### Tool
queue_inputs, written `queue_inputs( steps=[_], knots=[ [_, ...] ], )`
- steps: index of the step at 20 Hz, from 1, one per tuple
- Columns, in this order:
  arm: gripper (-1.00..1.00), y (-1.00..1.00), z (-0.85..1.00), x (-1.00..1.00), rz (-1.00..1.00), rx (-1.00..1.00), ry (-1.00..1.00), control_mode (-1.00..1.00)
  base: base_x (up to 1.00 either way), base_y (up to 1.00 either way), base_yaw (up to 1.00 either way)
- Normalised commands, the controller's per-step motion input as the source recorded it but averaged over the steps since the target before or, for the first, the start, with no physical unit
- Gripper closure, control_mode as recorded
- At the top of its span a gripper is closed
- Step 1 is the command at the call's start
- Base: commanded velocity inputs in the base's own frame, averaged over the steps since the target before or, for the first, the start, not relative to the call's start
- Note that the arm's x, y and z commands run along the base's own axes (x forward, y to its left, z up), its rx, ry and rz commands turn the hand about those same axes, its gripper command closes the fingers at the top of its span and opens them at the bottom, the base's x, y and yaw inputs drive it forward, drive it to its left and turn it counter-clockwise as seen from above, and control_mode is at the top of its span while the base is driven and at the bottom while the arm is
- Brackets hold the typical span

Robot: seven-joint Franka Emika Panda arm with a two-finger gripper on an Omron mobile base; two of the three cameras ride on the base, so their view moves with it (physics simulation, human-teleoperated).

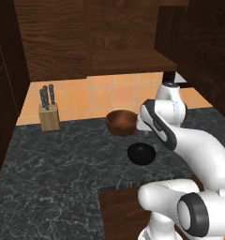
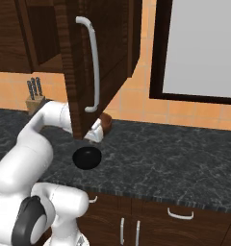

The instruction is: Pick up the bowls on the counter and stack them on top of one another in the open cabinet. Place the smaller bowl on top of the larger bowl.

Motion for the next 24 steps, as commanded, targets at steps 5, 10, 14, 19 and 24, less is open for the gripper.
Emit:
queue_inputs(
  steps=[5, 10, 14, 19, 24],
  knots=[
    [-1.00, -0.07, -0.69, 0.12, -0.03, 0.00, 0.02, -1.00, 0.00, 0.00, 0.00],
    [-1.00, 0.00, -0.66, 0.06, 0.00, 0.00, 0.00, -1.00, 0.00, 0.00, 0.00],
    [-1.00, -0.03, -0.60, 0.02, 0.00, 0.01, 0.00, -1.00, 0.00, 0.00, 0.00],
    [-1.00, 0.00, -0.44, 0.13, 0.00, 0.00, -0.01, -1.00, 0.00, 0.00, 0.00],
    [-1.00, -0.09, -0.17, 0.20, -0.05, 0.00, -0.03, -1.00, 0.00, 0.00, 0.00]
  ],
)
